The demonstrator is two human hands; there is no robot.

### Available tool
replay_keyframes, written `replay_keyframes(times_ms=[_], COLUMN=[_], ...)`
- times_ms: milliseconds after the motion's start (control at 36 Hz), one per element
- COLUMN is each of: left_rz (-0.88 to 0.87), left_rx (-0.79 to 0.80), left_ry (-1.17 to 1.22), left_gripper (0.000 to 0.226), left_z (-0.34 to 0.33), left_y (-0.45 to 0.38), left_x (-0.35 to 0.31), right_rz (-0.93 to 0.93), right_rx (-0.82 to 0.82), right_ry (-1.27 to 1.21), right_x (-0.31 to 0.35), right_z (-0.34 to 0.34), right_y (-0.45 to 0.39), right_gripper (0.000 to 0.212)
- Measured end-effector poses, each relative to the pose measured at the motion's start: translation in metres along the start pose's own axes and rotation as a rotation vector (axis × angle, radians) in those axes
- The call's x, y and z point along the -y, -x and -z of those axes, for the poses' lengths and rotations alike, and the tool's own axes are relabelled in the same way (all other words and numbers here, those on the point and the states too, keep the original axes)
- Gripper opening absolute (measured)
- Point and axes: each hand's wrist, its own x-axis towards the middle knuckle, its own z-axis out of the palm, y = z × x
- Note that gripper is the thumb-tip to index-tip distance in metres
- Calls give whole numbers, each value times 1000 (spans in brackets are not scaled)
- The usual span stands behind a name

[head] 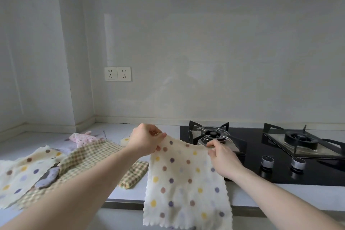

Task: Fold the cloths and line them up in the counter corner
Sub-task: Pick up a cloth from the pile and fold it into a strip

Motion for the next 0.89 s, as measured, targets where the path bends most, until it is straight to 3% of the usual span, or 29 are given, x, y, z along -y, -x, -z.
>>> replay_keyframes(times_ms=[111, 222, 278, 417, 528, 889], left_rz=[36, 41, 40, 40, 31, -10], left_rx=[-21, -25, -21, -15, -23, -117], left_ry=[9, 14, 17, 55, 62, -43], left_gripper=[17, 19, 19, 18, 18, 18], left_z=[-12, -23, -28, -37, -41, -42], left_y=[-15, -25, -29, -37, -45, -57], left_x=[7, 9, 11, 15, 17, 23], right_rz=[44, 50, -5, -90, -130, -99], right_rx=[39, 52, 40, 64, 32, -180], right_ry=[77, 182, 115, 11, 42, 21], right_x=[-3, -7, -6, -3, -9, -1], right_z=[-7, -17, -24, -39, -40, 6], right_y=[-13, -20, -25, -31, -36, -55], right_gripper=[40, 33, 29, 40, 18, 6])
